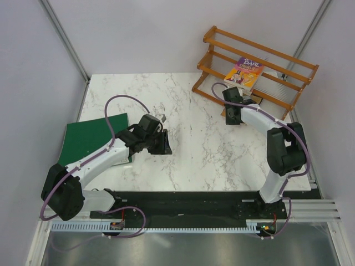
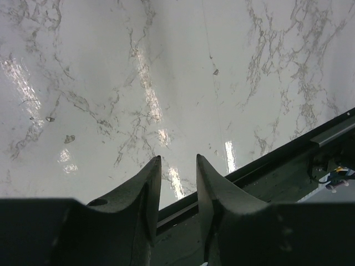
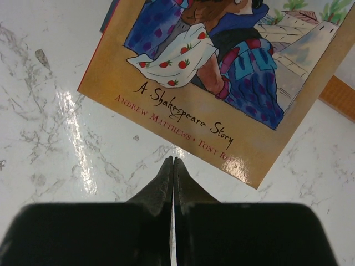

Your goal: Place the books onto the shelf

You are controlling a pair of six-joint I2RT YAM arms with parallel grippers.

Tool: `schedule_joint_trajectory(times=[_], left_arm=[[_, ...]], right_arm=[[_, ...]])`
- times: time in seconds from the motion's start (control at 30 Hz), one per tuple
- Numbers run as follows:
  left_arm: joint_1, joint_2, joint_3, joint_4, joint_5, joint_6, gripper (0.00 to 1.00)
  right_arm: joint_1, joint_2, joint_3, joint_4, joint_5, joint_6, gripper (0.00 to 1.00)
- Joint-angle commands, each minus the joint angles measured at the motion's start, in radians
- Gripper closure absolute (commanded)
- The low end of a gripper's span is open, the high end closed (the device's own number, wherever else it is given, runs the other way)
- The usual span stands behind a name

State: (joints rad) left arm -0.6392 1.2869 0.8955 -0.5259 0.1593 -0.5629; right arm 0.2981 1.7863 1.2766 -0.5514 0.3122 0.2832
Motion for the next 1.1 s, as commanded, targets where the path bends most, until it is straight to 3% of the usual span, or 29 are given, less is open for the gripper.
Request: schedule_joint_trajectory(times=[0.0,0.43,1.07], left_arm=[[-0.010,-0.029,-0.001,0.020,-0.010,-0.006,0.62],[-0.011,-0.034,-0.004,0.018,-0.010,-0.008,0.62],[-0.014,-0.034,-0.023,0.018,-0.010,0.000,0.63]], right_arm=[[0.015,0.015,0.014,0.048,0.102,0.002,1.00],[0.027,0.041,0.013,0.079,0.317,0.048,1.00],[0.104,0.004,-0.028,0.162,0.266,0.028,1.00]])
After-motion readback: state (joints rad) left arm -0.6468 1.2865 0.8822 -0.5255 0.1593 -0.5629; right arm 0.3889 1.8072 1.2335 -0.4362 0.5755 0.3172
